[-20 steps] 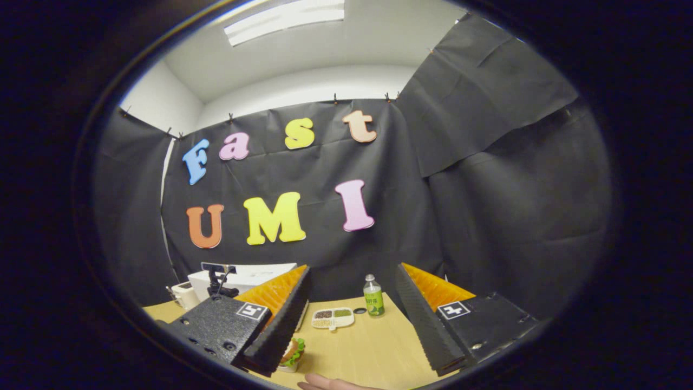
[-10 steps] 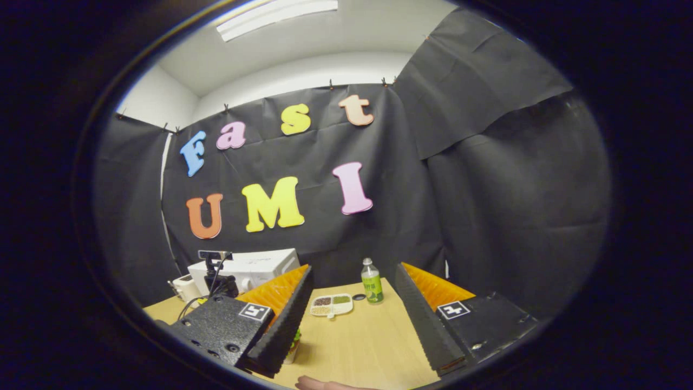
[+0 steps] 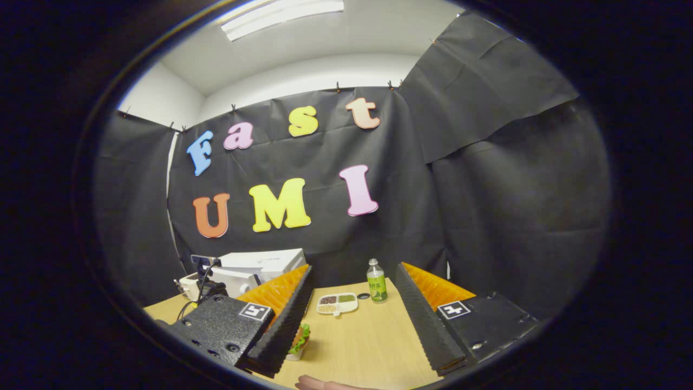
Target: Open the microwave oven with the left hand, put the food in, and close the microwave oven.
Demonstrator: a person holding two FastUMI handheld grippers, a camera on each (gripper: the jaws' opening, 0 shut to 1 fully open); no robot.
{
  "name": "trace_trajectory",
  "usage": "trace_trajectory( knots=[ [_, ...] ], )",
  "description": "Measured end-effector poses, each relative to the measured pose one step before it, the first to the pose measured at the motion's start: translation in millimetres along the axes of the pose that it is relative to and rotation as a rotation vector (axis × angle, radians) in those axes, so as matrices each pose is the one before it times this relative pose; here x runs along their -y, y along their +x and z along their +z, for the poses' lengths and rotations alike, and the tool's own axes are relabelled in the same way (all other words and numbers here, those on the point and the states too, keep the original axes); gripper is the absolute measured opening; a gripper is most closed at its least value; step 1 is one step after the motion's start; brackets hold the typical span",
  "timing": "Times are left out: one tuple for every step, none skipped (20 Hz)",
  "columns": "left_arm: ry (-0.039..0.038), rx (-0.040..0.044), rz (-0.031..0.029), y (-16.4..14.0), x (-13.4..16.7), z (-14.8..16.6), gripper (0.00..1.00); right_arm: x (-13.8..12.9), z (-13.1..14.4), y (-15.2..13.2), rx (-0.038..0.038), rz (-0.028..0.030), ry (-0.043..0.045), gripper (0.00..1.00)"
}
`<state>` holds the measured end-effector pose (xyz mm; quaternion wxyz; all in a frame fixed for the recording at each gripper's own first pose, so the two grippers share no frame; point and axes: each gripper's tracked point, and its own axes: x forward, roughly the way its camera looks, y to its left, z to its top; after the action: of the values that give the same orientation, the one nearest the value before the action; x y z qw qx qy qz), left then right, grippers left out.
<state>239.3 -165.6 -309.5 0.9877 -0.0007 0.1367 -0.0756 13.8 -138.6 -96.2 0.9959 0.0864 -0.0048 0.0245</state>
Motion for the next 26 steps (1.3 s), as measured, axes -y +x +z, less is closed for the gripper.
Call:
trace_trajectory(
  knots=[
    [-0.00231,-0.00553,-0.00712,-8.86,-2.59,-2.48,0.03,-5.51,1.96,-5.99,-0.00081,0.00822,-0.00019,0.87],
    [-0.00846,0.0028,-0.00968,-11.38,-2.23,-1.48,0.03,-4.49,0.46,-6.64,-0.00325,0.0074,-0.00221,0.97],
    [-0.00635,0.00796,-0.01309,-11.12,-2.45,-1.55,0.02,-5.48,2.27,-6.61,-0.00224,0.0076,-0.00421,0.97],
    [-0.00036,0.00979,-0.0111,-10.76,-3.15,-0.46,0.03,-4.92,1.84,-8.13,0.00112,0.00708,-0.00615,0.97],
    [0.00346,0.0062,-0.00442,-11.07,-5.58,-1.31,0.03,-4.83,4.58,-7.09,0.0066,0.00225,-0.00562,0.97],
    [0.00327,0.00204,-0.00081,-11.32,-5.5,-2.11,0.03,-3.75,3.32,-6.54,0.00612,0.00144,-0.00949,0.97],
    [0.00276,-0.00396,0.00248,-11.75,-6.57,-2.01,0.03,-5.41,3.56,-5.7,0.00296,0.00146,-0.01173,0.97],
    [0.00274,-0.00512,0.0023,-10.4,-4.71,-2.41,0.03,-5.47,0.53,-4.98,-0.0002,0.00216,-0.00803,0.97],
    [0.00528,-0.00323,0.00039,-10.69,-6.37,-1.86,0.03,-7.48,1.38,-5.1,-0.0037,0.00459,-0.00442,0.96],
    [0.00623,-0.00262,0.00122,-11.23,-6.99,-1.74,0.03,-6.52,-0.55,-3.58,-0.00588,0.00464,-0.00448,0.96],
    [0.00553,-0.00091,0.00134,-11.48,-9.19,-2.21,0.03,-6.93,0.4,-3.59,-0.00534,0.00829,-0.00545,0.96],
    [0.00177,0.00062,0.00139,-11.28,-10.01,-2.48,0.03,-7.8,1.81,-2.88,-0.00026,0.01077,-0.00368,0.96],
    [-0.00101,0.00588,0.0012,-10.93,-10.91,-1.29,0.03,-6.75,2.04,-2.67,0.00102,0.00975,-0.00309,0.96],
    [-0.00659,0.00442,0.0057,-11.09,-10.04,-1.63,0.02,-5.36,0.99,-1.68,0.00127,0.00538,-0.00208,0.96],
    [-0.00295,0.00412,0.01071,-10.45,-11.04,-1.54,0.02,-4.21,1.89,-0.99,0.00246,0.00275,0.00067,0.97],
    [0.00241,0.00235,0.01231,-8.68,-12.04,-1.59,0.02,-5.34,0.29,-0.17,0.001,0.00406,0.00221,0.97],
    [0.00313,0.00066,0.01087,-7.77,-11.38,-0.48,0.02,-6.58,0.03,0.8,-0.00308,0.00715,0.00157,0.97],
    [-0.00348,0.00048,0.01039,-7.74,-10.89,-0.23,0.02,-6.73,-2.84,0.82,-0.00765,0.00965,0.00145,0.97],
    [-0.00206,0.0,0.00943,-6.01,-11.35,-0.96,0.02,-7.2,-2.05,0.65,-0.01198,0.01203,0.00301,0.97],
    [-0.0009,-0.0004,0.00983,-5.56,-10.35,-1.04,0.02,-8.07,-3.67,1.5,-0.01053,0.01598,0.00373,0.97],
    [0.00176,0.0018,0.00954,-4.47,-10.08,-0.59,0.02,-7.44,-1.81,2.2,-0.0095,0.01393,0.00139,0.97],
    [0.00258,0.00075,0.00843,-3.33,-10.28,-1.28,0.02,-5.11,-2.4,2.65,-0.00954,0.00813,-0.00038,0.97],
    [0.00036,0.00232,0.01017,-3.63,-9.6,-0.27,0.02,-4.25,-1.6,2.13,-0.00634,0.00617,-0.00223,0.97],
    [0.00097,0.00122,0.01119,-2.89,-10.1,-1.34,0.02,-5.68,-1.16,1.52,-0.00498,0.00592,-0.00123,0.96],
    [0.00451,0.00761,0.01084,-3.47,-10.74,-0.36,0.02,-4.43,-0.69,1.72,-0.00607,0.00494,-0.00129,0.97],
    [0.00781,0.00887,0.00915,-2.44,-9.68,-0.93,0.02,-5.03,-1.71,1.11,-0.00458,0.00625,-0.00062,0.97]
  ],
)
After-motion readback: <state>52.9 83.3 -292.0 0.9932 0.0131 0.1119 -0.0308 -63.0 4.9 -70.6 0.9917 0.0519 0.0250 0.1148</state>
